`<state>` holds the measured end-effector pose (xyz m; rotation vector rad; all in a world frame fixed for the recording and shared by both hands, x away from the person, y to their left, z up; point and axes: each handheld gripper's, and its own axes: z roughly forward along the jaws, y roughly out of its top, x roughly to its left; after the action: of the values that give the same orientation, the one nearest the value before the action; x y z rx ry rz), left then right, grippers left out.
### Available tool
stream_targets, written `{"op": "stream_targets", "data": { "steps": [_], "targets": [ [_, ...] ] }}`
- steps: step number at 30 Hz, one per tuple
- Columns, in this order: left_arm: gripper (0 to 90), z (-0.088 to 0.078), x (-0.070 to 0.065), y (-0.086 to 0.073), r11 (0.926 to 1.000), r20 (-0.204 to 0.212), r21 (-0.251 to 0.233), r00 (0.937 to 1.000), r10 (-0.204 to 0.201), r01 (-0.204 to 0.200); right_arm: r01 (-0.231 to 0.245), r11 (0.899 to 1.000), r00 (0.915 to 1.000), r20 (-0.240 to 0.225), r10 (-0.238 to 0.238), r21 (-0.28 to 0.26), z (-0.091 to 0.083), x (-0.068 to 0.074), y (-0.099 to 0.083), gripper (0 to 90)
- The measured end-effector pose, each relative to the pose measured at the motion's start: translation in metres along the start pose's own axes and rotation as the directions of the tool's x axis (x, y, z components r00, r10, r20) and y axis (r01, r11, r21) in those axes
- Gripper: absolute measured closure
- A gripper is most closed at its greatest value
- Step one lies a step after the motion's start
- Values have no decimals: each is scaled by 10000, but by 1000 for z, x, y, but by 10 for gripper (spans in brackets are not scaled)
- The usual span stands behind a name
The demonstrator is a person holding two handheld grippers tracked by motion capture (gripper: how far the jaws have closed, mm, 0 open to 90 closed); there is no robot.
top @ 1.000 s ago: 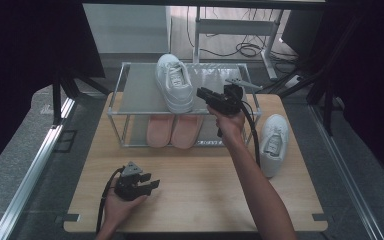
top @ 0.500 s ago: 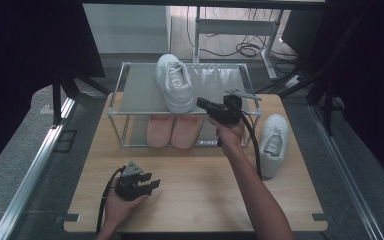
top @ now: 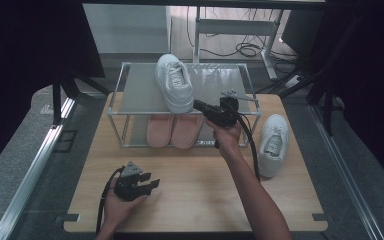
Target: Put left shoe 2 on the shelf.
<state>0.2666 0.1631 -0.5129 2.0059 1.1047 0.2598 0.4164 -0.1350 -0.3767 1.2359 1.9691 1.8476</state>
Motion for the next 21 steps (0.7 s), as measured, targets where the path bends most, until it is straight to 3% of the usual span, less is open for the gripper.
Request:
{"op": "stream_targets", "data": {
  "steps": [9,21],
  "targets": [
    [546,-3,3,-2,10000,-18,-21,10000,-44,44,-88,10000,9999,-94,88,18,15,3,-6,894],
    [546,-1,2,-3,10000,-28,54,10000,-37,38,-74,10000,9999,-119,74,-24,17,5,-6,895]
  ]
}}
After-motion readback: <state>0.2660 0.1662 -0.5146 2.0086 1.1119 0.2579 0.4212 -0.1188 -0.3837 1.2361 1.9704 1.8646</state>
